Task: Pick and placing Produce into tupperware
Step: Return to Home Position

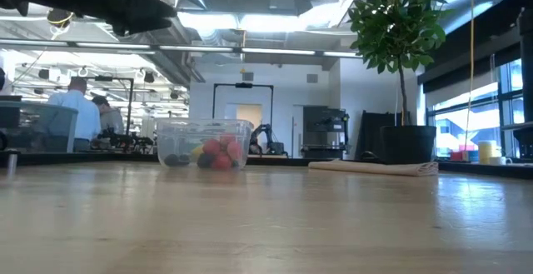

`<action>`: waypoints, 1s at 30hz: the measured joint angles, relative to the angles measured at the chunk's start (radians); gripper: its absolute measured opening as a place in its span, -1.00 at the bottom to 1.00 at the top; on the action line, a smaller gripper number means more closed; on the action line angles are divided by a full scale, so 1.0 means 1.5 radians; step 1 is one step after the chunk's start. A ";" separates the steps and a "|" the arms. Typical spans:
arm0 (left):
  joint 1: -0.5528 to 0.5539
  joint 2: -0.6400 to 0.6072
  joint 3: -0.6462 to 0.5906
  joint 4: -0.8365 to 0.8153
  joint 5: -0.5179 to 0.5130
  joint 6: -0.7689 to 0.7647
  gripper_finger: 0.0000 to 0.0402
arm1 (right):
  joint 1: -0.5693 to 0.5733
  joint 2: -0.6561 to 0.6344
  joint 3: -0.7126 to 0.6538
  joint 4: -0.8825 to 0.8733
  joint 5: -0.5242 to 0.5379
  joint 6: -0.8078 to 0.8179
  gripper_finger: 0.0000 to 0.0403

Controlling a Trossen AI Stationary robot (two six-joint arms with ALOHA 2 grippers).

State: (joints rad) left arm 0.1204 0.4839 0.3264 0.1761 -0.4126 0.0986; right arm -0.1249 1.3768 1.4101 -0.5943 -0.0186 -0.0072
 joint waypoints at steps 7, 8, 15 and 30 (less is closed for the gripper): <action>0.004 -0.001 0.000 0.006 -0.003 -0.025 0.45 | -0.008 -0.246 -0.209 0.080 0.088 -0.011 0.17; 0.007 -0.001 0.000 0.004 -0.007 -0.026 0.45 | -0.008 -0.282 -0.243 0.096 0.097 -0.014 0.17; 0.016 0.000 0.000 -0.088 -0.011 -0.082 0.45 | -0.008 -0.504 -0.452 0.160 0.100 -0.016 0.17; 0.014 -0.112 -0.054 -0.064 -0.007 -0.063 0.45 | -0.007 -0.834 -0.709 0.264 0.101 0.021 0.17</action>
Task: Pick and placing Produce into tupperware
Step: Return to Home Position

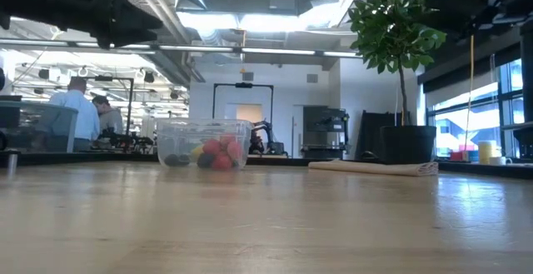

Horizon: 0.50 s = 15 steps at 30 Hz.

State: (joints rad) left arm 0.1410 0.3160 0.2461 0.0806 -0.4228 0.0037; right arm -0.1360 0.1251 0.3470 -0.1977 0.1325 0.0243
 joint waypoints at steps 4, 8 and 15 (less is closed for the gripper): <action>0.000 -0.047 -0.033 0.039 -0.009 0.005 0.45 | 0.000 -0.046 -0.023 0.004 0.000 0.013 0.17; 0.000 -0.091 -0.061 0.036 -0.012 0.005 0.45 | 0.000 -0.077 -0.041 0.000 -0.001 0.016 0.17; 0.000 -0.190 -0.101 0.037 -0.013 0.004 0.45 | 0.000 -0.083 -0.049 -0.007 0.000 0.028 0.17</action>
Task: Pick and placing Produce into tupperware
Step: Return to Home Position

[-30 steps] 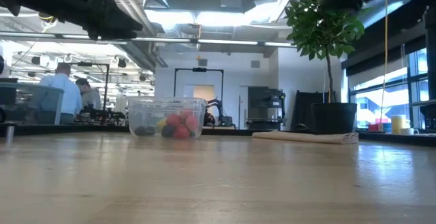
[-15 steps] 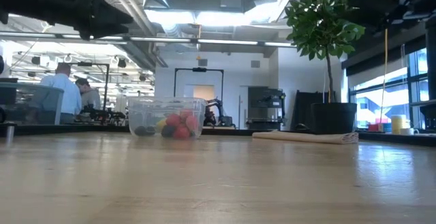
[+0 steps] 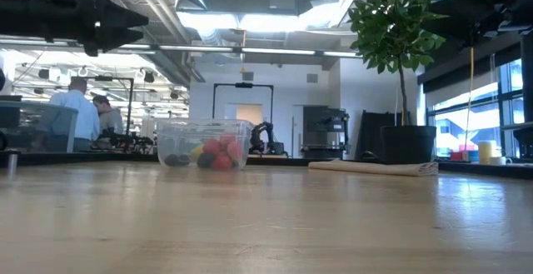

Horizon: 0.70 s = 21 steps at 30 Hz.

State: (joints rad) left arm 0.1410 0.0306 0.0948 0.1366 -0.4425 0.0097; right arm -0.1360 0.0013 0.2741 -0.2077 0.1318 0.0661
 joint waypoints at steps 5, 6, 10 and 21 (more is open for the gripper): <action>0.000 -0.019 -0.034 0.002 0.000 -0.010 0.45 | 0.000 0.000 -0.004 0.009 0.000 0.007 0.17; 0.000 -0.019 -0.039 0.006 0.001 -0.014 0.45 | 0.000 0.000 -0.010 0.018 0.000 0.008 0.17; 0.001 -0.018 -0.058 -0.005 -0.007 -0.033 0.45 | 0.000 0.000 -0.039 0.055 -0.001 0.018 0.17; 0.001 -0.019 -0.058 -0.019 -0.011 0.016 0.45 | 0.000 0.000 -0.163 0.263 -0.001 0.056 0.17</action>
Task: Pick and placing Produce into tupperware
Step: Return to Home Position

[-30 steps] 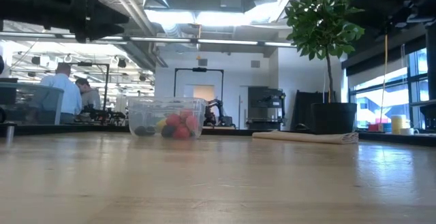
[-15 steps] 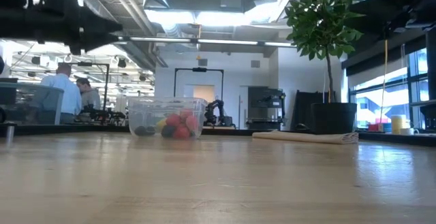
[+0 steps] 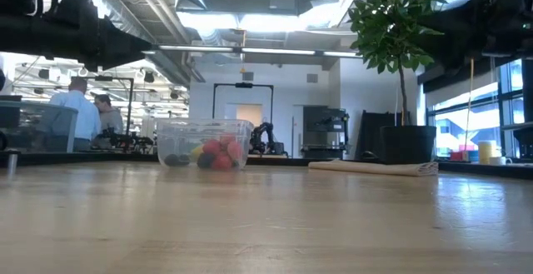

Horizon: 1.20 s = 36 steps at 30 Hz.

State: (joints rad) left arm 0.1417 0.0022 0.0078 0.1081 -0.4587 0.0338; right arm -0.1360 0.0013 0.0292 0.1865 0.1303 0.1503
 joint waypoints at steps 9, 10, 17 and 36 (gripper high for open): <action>0.000 0.000 0.000 -0.001 0.000 0.000 0.45 | 0.000 0.000 -0.015 0.015 0.000 -0.019 0.17; 0.000 0.000 0.000 -0.001 0.000 0.000 0.45 | 0.000 0.000 -0.015 0.008 0.000 -0.029 0.17; 0.000 0.000 0.000 -0.001 0.000 0.001 0.45 | 0.000 0.000 -0.015 -0.002 0.000 -0.051 0.17; 0.000 0.000 0.000 -0.002 0.000 0.001 0.45 | 0.000 0.000 -0.014 -0.003 0.000 -0.053 0.17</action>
State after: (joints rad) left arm 0.1417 0.0025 0.0078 0.1059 -0.4587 0.0349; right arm -0.1364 0.0017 0.0074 0.1822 0.1303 0.0704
